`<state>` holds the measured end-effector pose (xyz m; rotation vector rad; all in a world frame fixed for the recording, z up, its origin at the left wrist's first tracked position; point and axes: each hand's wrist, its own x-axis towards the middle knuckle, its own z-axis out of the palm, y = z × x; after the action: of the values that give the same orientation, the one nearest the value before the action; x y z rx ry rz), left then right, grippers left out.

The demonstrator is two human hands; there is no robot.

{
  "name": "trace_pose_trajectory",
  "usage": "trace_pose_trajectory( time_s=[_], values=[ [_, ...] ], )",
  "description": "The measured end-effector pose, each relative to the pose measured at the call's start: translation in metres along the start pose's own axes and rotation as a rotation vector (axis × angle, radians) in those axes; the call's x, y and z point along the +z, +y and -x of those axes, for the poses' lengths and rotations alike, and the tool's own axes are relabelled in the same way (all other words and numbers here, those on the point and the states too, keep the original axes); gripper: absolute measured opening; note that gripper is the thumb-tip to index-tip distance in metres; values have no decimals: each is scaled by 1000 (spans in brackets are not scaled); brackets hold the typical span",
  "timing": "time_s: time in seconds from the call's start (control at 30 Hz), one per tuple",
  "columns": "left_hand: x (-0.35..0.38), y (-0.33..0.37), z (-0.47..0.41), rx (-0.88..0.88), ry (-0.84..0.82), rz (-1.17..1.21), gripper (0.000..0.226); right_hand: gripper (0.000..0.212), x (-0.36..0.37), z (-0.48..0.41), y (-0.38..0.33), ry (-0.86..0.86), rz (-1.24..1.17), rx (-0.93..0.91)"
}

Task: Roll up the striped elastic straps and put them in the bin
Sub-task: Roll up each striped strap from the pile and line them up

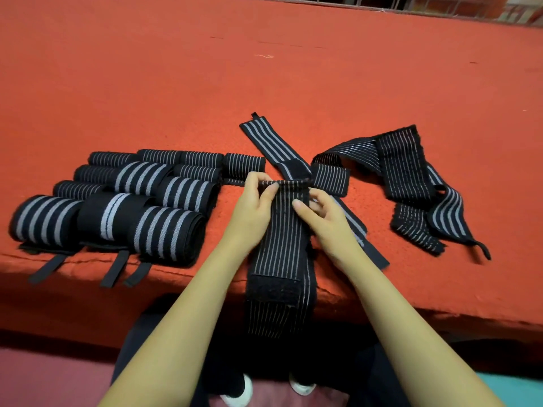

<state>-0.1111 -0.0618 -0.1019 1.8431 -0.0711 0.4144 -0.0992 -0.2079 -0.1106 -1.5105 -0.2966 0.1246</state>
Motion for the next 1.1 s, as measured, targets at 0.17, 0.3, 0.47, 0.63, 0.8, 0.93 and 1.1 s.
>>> trace_pose_trajectory(
  time_s=[0.17, 0.3, 0.47, 0.63, 0.8, 0.93, 1.1],
  values=[
    [10, 38, 6, 88, 72, 70, 5, 36, 13, 13, -25, -39, 100, -83],
    [10, 57, 8, 65, 112, 117, 2, 36, 10, 21, -46, 6, 190, -189],
    [-5, 59, 6, -24, -83, 117, 7, 33, 2, 29, -46, -4, 113, -136],
    [-12, 31, 7, -65, -109, 53, 7, 16, -2, 22, -18, -12, 68, -11],
    [-3, 11, 12, -128, -108, 120, 17, 14, -4, 10, 6, 40, 62, 41],
    [3, -4, 16, -262, -83, 303, 15, 10, -7, 12, 14, 39, 43, 42],
    [0, -16, 17, -216, -104, 303, 13, 23, -6, 15, 14, 77, -61, 79]
  ],
)
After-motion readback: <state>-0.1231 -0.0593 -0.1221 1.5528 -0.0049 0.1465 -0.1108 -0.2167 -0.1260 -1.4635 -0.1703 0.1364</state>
